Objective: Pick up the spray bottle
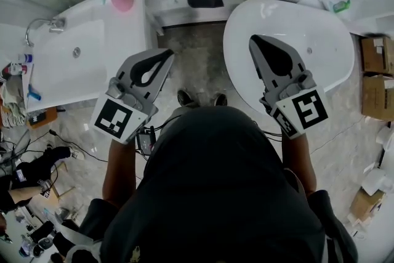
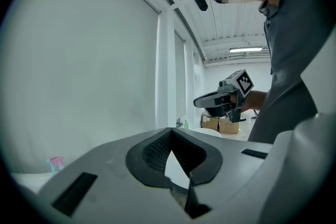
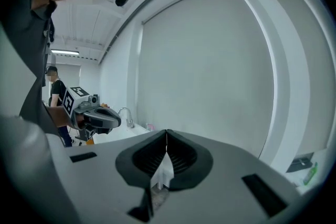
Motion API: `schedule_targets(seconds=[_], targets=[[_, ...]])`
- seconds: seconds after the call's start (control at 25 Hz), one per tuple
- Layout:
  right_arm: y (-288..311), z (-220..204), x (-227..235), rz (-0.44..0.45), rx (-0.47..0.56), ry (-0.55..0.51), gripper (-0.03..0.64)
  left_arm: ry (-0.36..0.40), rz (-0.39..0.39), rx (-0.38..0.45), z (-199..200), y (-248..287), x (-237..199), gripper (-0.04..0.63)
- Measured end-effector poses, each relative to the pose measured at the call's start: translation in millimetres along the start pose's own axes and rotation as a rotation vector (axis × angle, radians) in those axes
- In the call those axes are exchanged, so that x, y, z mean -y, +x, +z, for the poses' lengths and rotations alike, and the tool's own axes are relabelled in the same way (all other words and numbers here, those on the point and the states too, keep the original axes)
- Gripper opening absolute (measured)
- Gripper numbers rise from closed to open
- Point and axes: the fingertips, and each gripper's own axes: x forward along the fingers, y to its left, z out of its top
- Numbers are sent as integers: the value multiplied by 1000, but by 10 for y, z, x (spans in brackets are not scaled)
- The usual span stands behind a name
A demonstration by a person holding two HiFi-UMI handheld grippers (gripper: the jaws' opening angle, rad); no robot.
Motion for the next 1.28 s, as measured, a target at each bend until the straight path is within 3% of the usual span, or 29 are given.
schedule_targets(seconds=[0.48,0.76,1.28], targets=[[576,187,-318,1,-18,-34,9,-24,8,30,-145,-332,-599,3],[806,187,-243,47,-31,-36,9,-42,63,10,-225,-370,-778,3],[1536,327,22,262,6,-54,9,-51,251,-27,-83,-233,-1131,3]])
